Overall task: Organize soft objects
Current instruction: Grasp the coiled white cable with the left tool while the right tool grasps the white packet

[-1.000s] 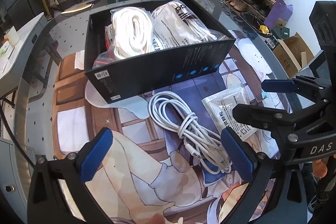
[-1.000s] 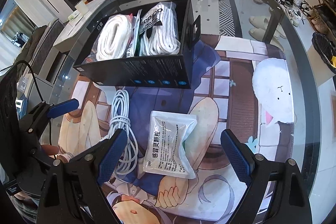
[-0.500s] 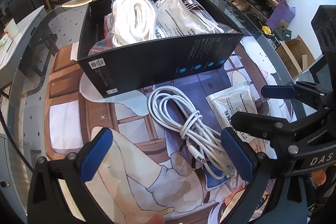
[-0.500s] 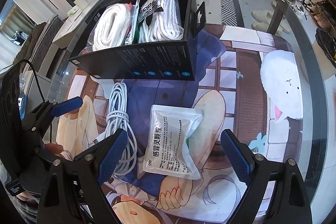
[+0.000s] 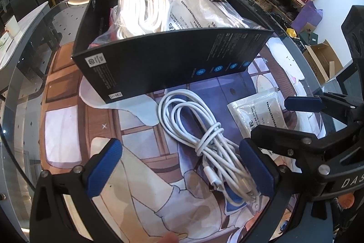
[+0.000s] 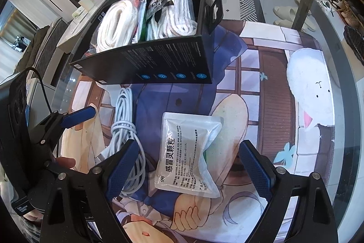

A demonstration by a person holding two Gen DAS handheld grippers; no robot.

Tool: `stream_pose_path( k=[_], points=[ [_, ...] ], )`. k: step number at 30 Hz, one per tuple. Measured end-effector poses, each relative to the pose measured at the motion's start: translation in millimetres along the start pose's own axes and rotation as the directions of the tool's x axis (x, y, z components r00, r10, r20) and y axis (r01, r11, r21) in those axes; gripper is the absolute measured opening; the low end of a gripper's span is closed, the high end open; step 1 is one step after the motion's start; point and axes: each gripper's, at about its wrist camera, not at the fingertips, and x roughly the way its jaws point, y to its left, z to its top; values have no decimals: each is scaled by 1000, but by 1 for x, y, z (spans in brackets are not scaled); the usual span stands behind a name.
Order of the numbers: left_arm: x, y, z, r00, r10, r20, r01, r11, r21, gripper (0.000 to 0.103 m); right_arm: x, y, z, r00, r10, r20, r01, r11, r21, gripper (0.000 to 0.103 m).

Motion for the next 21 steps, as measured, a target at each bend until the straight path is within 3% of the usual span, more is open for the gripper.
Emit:
stream_pose_path(
  k=[21],
  points=[
    [4, 14, 0, 1000, 31, -4, -31, 999, -13, 103, 6, 1, 4, 1000, 2, -13, -1, 1000, 20, 89]
  ],
)
